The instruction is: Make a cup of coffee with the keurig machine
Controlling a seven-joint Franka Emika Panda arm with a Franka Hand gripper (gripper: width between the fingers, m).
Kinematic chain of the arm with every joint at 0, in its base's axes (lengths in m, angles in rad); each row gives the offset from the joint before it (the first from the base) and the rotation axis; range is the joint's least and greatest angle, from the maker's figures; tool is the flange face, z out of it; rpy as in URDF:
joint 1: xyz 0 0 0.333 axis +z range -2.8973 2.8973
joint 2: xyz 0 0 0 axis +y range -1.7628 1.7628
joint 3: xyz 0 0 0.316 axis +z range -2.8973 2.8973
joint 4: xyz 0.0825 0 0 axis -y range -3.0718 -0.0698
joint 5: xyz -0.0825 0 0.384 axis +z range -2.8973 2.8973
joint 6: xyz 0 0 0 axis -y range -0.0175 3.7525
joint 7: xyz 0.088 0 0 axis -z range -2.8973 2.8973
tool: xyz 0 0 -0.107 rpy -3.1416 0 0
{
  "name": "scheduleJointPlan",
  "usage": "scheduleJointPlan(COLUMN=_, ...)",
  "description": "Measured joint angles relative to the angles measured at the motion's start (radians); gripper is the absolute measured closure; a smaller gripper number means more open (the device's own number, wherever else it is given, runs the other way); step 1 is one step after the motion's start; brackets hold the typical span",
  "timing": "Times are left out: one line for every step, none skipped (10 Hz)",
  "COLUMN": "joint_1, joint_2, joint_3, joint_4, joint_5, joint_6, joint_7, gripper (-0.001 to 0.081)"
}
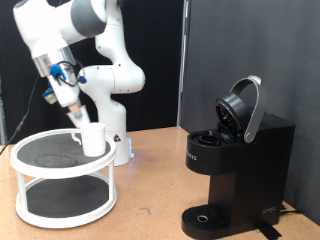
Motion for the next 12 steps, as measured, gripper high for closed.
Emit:
scheduleJointPlan(joint_1=-0.001, joint_2=0.000, joint_3=0.000, joint_4=-0.001, joint_5=-0.003, joint_6=0.000, joint_7=-0.010, gripper=0.0433)
scheduleJointPlan(joint_1=0.006, joint_2=0.002, joint_3=-0.008, joint_4=0.004, joint_5=0.058, joint_6=-0.029, joint_7=-0.023, gripper=0.0433)
scheduleJointPlan(joint_1=0.022, joint_2=0.010, joint_3=-0.020, joint_4=0.024, joint_5=0.156, joint_6=-0.082, joint_7=-0.041, gripper=0.0433)
scheduleJointPlan(joint_1=0.040, joint_2=0.024, joint_3=-0.024, joint_4=0.052, joint_5=0.238, joint_6=-0.134, joint_7=-0.043, gripper=0.0433)
scheduleJointPlan(joint_1=0.058, joint_2=0.043, joint_3=-0.022, joint_4=0.079, joint_5=0.291, joint_6=-0.173, joint_7=-0.038, gripper=0.0433)
scheduleJointPlan(joint_1=0.075, joint_2=0.060, joint_3=-0.015, joint_4=0.104, joint_5=0.320, joint_6=-0.207, joint_7=-0.035, gripper=0.0433)
scheduleJointPlan(joint_1=0.090, joint_2=0.074, joint_3=-0.002, joint_4=0.121, joint_5=0.338, joint_6=-0.212, joint_7=-0.019, gripper=0.0433)
scheduleJointPlan(joint_1=0.100, joint_2=0.082, joint_3=0.022, joint_4=0.131, joint_5=0.348, joint_6=-0.192, joint_7=0.012, gripper=0.0433)
scheduleJointPlan(joint_1=0.103, joint_2=0.085, joint_3=0.037, joint_4=0.133, joint_5=0.349, joint_6=-0.168, joint_7=0.039, gripper=0.0433)
scheduleJointPlan(joint_1=0.102, joint_2=0.085, joint_3=0.035, joint_4=0.132, joint_5=0.349, joint_6=-0.177, joint_7=0.029, gripper=0.0433)
scheduleJointPlan(joint_1=0.102, joint_2=0.085, joint_3=0.026, joint_4=0.133, joint_5=0.364, joint_6=-0.211, joint_7=0.014, gripper=0.0433)
scheduleJointPlan(joint_1=0.102, joint_2=0.085, joint_3=0.019, joint_4=0.135, joint_5=0.394, joint_6=-0.243, joint_7=0.011, gripper=0.0433)
